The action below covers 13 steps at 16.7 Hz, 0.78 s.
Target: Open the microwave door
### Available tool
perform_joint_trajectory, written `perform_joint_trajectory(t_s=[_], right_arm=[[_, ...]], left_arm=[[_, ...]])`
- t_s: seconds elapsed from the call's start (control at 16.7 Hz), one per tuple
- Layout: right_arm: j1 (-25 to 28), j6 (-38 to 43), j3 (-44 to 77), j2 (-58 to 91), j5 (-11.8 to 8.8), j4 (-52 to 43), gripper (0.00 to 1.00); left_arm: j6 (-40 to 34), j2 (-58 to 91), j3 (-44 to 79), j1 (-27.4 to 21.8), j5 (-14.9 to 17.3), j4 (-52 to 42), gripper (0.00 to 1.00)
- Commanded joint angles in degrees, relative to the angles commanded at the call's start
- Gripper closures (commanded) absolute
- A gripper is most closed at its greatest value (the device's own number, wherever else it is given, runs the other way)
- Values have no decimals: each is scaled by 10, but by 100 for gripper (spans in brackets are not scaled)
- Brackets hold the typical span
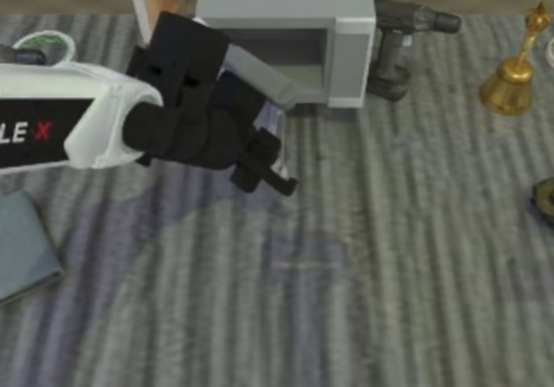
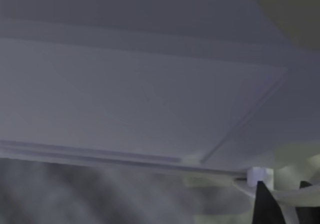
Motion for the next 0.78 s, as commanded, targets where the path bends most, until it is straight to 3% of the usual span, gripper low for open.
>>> perform_joint_trajectory(t_s=[0.78], right_arm=[[0,0,0,0,0,0,0]], left_arm=[[3,0,-3,-1,8,-3,100]])
